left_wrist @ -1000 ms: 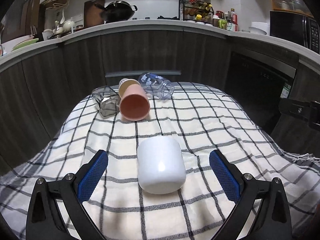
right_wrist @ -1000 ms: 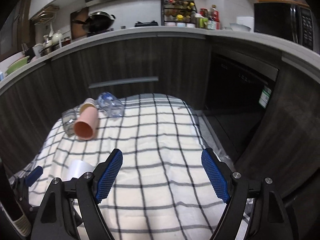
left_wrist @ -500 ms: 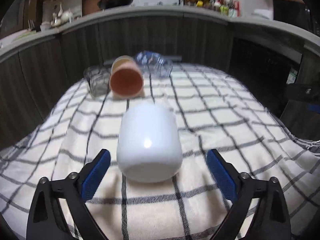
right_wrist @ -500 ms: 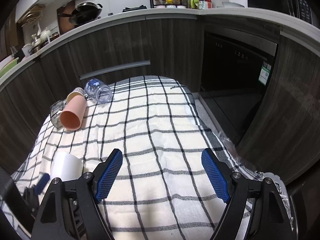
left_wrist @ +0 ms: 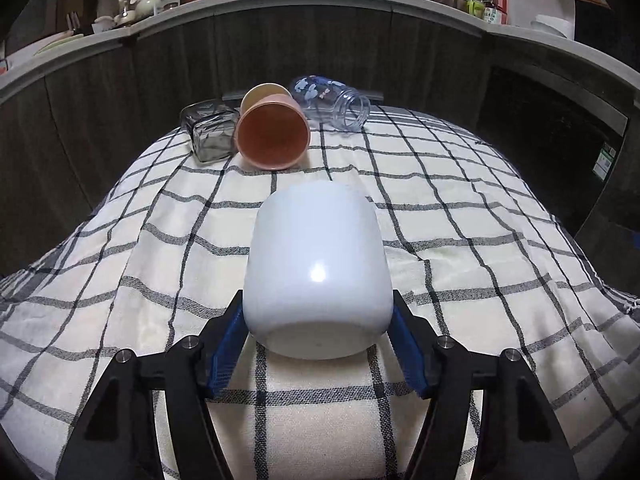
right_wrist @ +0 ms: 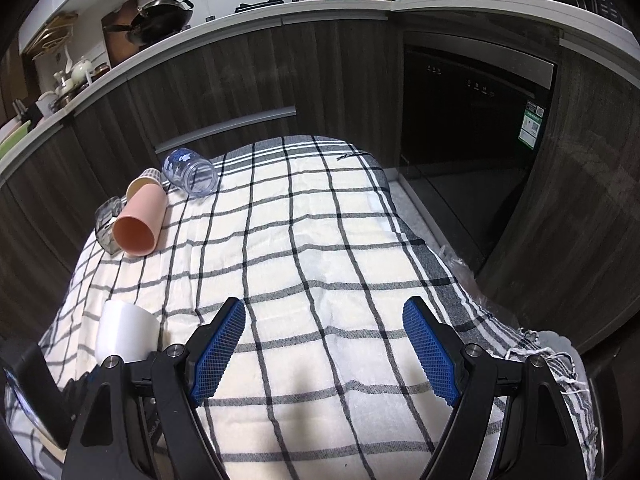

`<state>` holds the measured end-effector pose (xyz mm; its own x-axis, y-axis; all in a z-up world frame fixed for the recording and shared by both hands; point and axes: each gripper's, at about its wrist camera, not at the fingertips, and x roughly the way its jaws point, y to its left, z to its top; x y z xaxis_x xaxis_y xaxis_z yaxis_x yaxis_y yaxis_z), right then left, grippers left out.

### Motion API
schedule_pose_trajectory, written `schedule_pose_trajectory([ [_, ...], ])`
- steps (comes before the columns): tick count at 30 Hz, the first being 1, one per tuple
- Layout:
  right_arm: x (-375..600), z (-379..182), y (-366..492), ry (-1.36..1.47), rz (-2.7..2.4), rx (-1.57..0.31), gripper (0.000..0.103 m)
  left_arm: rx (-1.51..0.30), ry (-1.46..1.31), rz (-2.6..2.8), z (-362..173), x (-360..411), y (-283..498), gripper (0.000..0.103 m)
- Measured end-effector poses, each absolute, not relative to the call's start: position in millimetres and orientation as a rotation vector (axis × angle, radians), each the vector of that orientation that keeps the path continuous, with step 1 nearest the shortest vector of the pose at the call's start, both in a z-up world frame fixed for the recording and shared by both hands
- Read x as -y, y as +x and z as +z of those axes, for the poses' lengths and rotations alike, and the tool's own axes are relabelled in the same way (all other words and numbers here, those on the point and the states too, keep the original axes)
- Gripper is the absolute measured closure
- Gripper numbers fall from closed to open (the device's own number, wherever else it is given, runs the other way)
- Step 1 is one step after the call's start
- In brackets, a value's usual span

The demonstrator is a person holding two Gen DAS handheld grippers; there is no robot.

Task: Flip cup upside down
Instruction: 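Rotate the white cup opening-down with the left gripper and lower it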

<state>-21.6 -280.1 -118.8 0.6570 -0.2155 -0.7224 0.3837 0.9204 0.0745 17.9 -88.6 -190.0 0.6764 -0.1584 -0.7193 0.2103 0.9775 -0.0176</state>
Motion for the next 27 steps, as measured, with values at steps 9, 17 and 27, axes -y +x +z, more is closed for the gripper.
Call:
schedule_pose_trajectory([
  [9,274.4,-98.8,-22.3,0.274,-0.318,-0.777,0.022,-0.941,0.189,-0.256,-151.4,85.3,32.3,0.038],
  [17,284.5,-63.8,-6.7,0.533,-0.244,-0.809,0.022,-1.356,0.261,-0.335,-128.6,76.0,69.9,0.038],
  [27,289.8,-54.5,12.0,0.662,-0.198,-0.817,0.022,-1.876,0.295,-0.315,-160.0,84.1,94.4,0.038],
])
